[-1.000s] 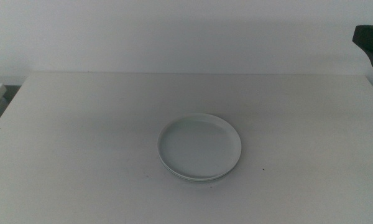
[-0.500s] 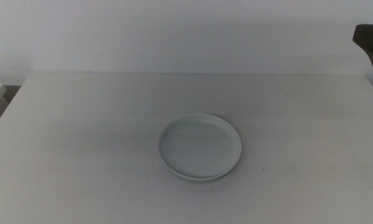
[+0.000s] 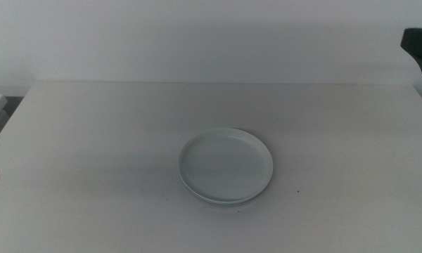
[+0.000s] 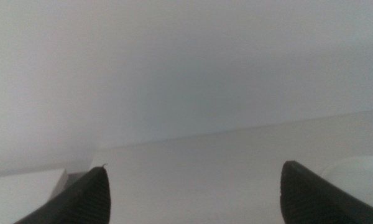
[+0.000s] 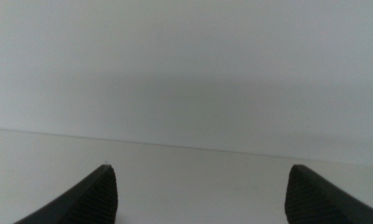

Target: Stack the three bowls on top of each other.

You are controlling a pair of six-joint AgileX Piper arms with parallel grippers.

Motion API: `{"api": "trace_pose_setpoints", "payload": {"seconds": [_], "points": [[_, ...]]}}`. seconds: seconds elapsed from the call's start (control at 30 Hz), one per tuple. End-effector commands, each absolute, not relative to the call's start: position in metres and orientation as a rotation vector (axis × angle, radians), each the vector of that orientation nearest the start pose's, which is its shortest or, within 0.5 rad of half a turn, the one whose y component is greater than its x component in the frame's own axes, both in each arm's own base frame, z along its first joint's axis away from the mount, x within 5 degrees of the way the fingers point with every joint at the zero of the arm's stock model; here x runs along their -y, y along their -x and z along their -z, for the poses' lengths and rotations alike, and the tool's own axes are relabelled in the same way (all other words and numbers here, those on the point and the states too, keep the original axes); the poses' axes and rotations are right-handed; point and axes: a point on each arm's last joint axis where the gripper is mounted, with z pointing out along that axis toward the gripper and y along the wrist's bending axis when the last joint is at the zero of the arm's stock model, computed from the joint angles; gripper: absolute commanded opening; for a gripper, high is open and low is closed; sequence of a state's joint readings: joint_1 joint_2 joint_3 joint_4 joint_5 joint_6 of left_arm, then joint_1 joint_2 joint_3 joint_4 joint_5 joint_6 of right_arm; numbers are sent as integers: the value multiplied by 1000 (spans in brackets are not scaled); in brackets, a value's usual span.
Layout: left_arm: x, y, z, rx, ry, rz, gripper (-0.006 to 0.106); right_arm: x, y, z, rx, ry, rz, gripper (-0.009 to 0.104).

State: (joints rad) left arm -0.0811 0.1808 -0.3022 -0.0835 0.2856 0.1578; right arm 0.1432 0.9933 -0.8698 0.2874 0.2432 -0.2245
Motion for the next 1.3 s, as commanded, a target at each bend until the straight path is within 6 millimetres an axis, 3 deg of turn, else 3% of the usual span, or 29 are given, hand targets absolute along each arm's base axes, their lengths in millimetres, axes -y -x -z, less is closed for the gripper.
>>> {"api": "trace_pose_setpoints", "payload": {"seconds": [0.0, 0.07, 0.13, 0.37, 0.53, 0.57, 0.63, 0.87, 1.27], "points": [[7, -58, -270, -1630, -140, 23, 94, -33, -203, -371, -1791, 169, -135, 84], [6, -56, -259, -1620, -139, 22, 94, -26, -183, -364, -1741, 268, 5, 84], [6, -53, -245, -1626, -139, 22, 94, -19, -163, -345, -1740, 336, 109, 84], [6, -53, -209, -1670, -139, 26, 94, -3, -90, -258, -1765, 209, 119, 84], [6, -56, -199, -1639, -105, 53, 94, -2, -62, -191, -1750, 155, 100, 84], [6, -56, -200, -1626, -98, 57, 94, -2, -58, -194, -1699, 149, 101, 84], [7, -56, -197, -1657, -102, 62, 94, -1, -53, -182, -1823, 189, 128, 84], [6, -56, -198, -1648, -102, 59, 94, -1, -56, -202, -1606, 154, 129, 84], [6, -56, -199, -1640, -100, 59, 94, -1, -56, -201, -1609, 152, 125, 84]]}}
